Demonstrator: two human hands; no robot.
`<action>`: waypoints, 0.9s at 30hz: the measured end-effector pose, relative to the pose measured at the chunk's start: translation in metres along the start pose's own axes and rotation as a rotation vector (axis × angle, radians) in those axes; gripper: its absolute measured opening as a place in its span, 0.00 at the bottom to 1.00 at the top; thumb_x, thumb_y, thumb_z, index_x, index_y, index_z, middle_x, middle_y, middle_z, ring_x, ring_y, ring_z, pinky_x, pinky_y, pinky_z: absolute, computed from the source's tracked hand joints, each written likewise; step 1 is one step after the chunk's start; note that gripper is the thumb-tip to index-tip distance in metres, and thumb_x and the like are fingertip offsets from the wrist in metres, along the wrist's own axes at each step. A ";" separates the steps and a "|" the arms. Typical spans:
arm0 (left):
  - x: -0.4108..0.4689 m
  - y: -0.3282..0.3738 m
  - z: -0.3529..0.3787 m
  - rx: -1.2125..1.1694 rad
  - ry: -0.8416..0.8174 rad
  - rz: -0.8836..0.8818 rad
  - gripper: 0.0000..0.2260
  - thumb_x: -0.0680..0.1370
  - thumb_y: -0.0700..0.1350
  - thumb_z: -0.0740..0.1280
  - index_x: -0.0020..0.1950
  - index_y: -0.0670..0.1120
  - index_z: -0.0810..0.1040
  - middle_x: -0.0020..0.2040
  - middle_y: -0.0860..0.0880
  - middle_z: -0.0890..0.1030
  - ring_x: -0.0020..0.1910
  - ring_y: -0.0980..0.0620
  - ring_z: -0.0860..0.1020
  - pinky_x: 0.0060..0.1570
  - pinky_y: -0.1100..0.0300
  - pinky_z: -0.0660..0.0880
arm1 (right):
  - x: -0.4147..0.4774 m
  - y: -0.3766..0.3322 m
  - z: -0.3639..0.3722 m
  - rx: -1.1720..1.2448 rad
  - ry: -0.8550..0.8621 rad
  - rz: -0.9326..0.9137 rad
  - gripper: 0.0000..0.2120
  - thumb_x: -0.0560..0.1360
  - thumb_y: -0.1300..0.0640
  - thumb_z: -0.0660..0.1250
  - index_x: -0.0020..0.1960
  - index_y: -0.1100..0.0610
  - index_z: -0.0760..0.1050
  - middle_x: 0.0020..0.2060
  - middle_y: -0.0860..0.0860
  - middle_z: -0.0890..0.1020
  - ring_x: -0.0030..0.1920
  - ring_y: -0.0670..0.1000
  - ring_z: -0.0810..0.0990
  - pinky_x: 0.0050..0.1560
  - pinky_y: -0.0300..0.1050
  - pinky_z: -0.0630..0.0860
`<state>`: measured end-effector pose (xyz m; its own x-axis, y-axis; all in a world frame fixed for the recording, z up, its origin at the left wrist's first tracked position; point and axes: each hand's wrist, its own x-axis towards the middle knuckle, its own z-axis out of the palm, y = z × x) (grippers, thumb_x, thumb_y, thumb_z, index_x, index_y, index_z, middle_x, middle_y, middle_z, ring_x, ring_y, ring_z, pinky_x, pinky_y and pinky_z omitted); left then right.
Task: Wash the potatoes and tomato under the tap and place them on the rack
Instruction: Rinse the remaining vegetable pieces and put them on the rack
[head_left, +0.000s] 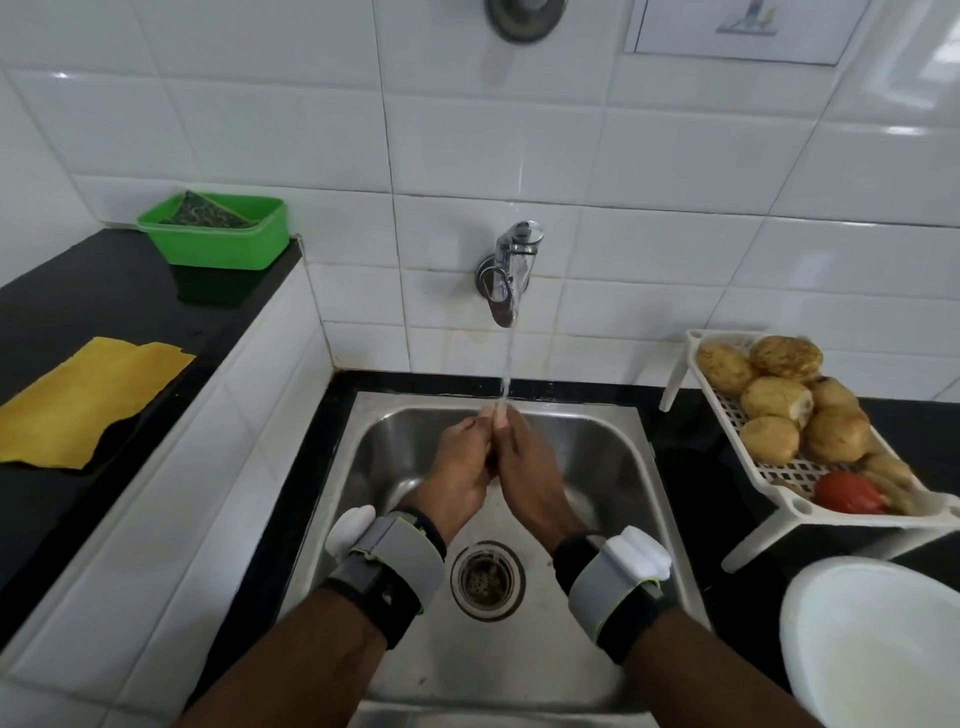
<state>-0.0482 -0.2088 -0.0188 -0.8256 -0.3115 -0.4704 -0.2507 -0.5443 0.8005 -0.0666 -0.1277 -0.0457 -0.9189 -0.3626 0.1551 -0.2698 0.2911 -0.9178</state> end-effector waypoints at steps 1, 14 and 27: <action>0.000 0.001 0.000 -0.009 0.013 -0.004 0.11 0.82 0.45 0.61 0.49 0.40 0.79 0.27 0.51 0.79 0.26 0.58 0.78 0.27 0.64 0.76 | -0.003 0.000 0.000 0.010 0.033 -0.014 0.15 0.84 0.49 0.53 0.53 0.53 0.76 0.43 0.47 0.82 0.44 0.41 0.80 0.47 0.37 0.77; 0.000 0.006 -0.002 0.028 -0.036 0.007 0.09 0.79 0.33 0.61 0.50 0.40 0.80 0.40 0.44 0.81 0.38 0.50 0.79 0.32 0.60 0.77 | -0.008 0.000 -0.008 0.040 0.058 -0.014 0.11 0.83 0.55 0.57 0.61 0.47 0.75 0.49 0.41 0.82 0.51 0.38 0.81 0.54 0.35 0.76; 0.013 0.008 -0.005 0.324 0.127 0.127 0.18 0.84 0.52 0.55 0.55 0.40 0.77 0.46 0.41 0.82 0.45 0.44 0.81 0.36 0.56 0.78 | -0.001 -0.011 0.004 0.384 -0.103 0.267 0.15 0.83 0.51 0.56 0.62 0.56 0.77 0.51 0.53 0.84 0.50 0.48 0.84 0.47 0.43 0.82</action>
<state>-0.0586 -0.2207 -0.0208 -0.7961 -0.4659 -0.3862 -0.3144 -0.2268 0.9218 -0.0619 -0.1343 -0.0368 -0.9030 -0.4115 -0.1236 0.1152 0.0452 -0.9923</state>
